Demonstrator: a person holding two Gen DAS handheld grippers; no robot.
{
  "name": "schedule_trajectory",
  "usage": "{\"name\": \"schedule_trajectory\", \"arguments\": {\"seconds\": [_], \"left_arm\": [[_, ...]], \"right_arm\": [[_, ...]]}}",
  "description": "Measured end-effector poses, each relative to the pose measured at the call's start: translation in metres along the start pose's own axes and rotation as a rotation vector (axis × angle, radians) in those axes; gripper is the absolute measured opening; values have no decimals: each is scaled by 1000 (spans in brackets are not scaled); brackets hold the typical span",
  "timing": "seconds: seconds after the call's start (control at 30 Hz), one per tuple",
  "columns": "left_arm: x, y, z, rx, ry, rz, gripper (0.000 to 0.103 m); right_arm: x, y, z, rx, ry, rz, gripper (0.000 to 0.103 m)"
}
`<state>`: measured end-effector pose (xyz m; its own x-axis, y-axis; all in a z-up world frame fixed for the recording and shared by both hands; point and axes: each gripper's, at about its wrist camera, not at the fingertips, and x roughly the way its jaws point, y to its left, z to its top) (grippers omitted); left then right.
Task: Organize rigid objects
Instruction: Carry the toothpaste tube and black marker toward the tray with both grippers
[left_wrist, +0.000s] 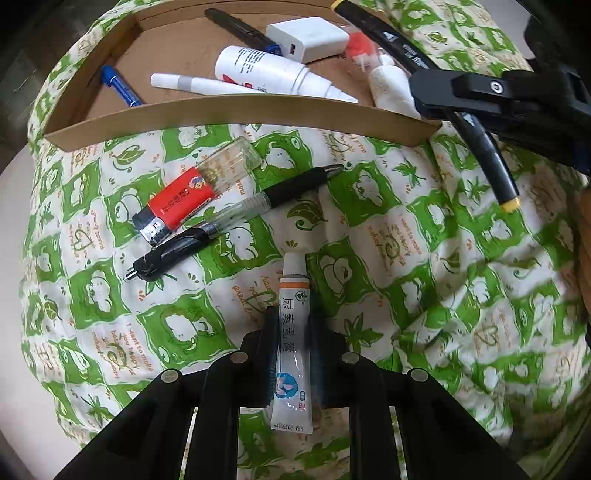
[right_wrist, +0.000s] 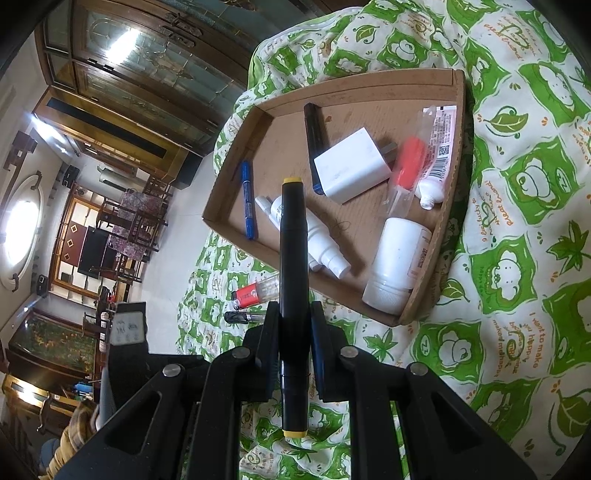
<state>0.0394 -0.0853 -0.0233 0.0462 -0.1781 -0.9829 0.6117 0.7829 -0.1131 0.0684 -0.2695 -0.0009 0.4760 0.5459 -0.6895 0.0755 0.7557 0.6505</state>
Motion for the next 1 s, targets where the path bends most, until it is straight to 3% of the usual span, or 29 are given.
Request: {"name": "schedule_trajectory", "arguments": {"seconds": [0.2,0.4,0.67,1.0], "left_arm": [[1,8,0,-52,-35,-12,16],[-28,17,-15,-102,-103,-23,16],[-68,5,-3,-102,-188,-11,16],[-92,3,13,-119,-231,-2,16]], "right_arm": [[-1,-1,0,3,-4,-1,15],[-1,-1,0,2,-4,0,15],[-1,-1,0,2,-5,0,15],[-3,0,3,2,-8,4,15]]}}
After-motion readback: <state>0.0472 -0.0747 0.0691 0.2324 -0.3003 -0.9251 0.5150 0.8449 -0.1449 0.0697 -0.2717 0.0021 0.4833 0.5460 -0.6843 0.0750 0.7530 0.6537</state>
